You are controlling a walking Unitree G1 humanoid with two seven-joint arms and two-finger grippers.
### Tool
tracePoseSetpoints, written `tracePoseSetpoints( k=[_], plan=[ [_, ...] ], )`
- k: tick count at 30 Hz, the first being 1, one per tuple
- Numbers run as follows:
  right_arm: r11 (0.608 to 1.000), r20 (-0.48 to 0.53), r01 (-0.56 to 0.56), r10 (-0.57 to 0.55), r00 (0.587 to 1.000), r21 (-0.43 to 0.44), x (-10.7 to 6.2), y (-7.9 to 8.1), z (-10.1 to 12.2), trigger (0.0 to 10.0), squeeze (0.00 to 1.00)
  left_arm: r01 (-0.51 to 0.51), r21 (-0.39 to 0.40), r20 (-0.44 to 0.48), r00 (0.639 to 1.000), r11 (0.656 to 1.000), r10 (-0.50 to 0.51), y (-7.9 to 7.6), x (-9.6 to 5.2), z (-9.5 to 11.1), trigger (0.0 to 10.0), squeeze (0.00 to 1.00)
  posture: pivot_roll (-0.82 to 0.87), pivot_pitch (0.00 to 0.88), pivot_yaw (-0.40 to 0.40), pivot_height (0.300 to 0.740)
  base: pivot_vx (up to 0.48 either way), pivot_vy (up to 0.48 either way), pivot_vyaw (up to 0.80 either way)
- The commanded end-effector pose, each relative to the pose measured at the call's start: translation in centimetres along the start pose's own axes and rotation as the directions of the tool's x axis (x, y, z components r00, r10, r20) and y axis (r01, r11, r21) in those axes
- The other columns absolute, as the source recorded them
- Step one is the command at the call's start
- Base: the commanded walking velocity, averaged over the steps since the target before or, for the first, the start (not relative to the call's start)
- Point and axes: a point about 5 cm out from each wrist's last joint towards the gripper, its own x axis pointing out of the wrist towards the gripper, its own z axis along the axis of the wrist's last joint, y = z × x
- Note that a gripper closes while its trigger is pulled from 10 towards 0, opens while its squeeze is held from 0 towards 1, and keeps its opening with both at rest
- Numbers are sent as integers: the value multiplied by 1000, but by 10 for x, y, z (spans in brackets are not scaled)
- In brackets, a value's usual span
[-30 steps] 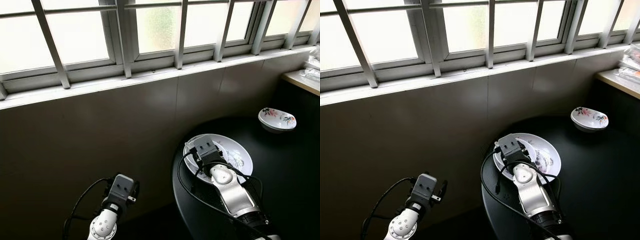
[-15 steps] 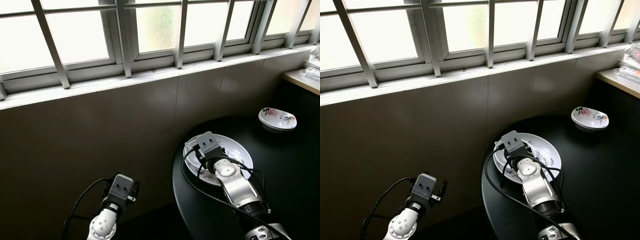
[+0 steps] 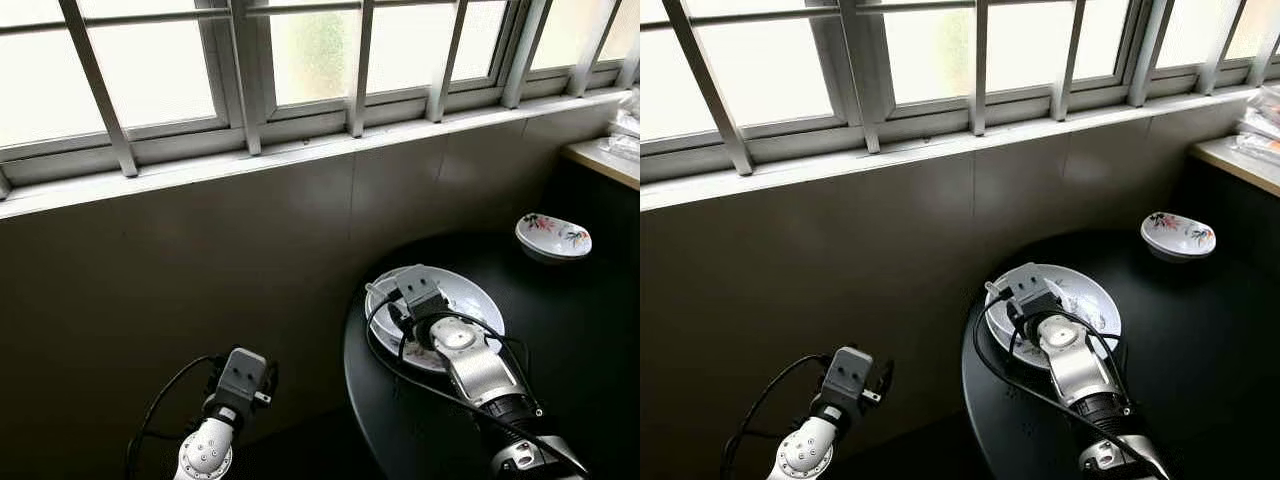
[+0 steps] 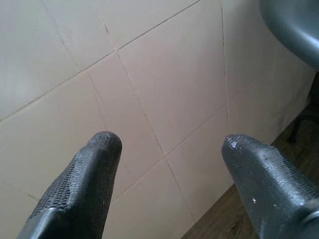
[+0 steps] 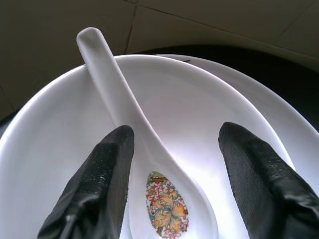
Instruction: Kitchen organization
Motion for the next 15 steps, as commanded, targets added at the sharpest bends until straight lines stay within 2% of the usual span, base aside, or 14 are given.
tracePoseSetpoints(
  k=[1,4,5,6,8,9,10,15],
  plan=[
    [1000,-50,-22,22,999,8,2,1,-11,10000,0,3,5,-4,1000,1000,-3,0,1,0,10000,0,-36,0,14,740,0,0,0],
    [1000,-65,-22,22,998,3,3,-4,-15,10000,0,4,4,-4,1000,1000,-4,0,1,0,10000,0,-35,0,14,740,0,0,0],
    [1000,-71,-24,24,997,4,4,-5,-16,8118,0,4,3,-4,1000,1000,-4,0,2,0,10000,0,-34,0,13,740,0,0,0],
    [1000,-76,-27,28,997,11,4,-5,-17,4980,0,3,3,-4,1000,1000,-3,0,2,0,10000,0,-33,0,11,740,0,0,0],
    [999,-79,-29,30,996,16,4,-5,-17,4980,0,3,3,-4,1000,1000,-3,0,2,0,10000,0,-33,0,11,740,0,0,0],
    [998,-86,-41,45,995,42,5,-5,-18,471,0,2,3,-5,1000,1000,-2,0,1,0,10000,0,-32,0,11,740,0,0,0],
    [997,-89,-51,56,994,60,5,-3,-19,0,0,1,3,-6,1000,1000,-1,0,1,0,10000,0,-32,0,11,740,0,0,0],
    [991,-88,-82,91,992,106,6,2,-23,0,0,2,2,-9,1000,1000,-2,0,1,0,10000,0,-29,0,11,740,0,0,0]
  ],
)
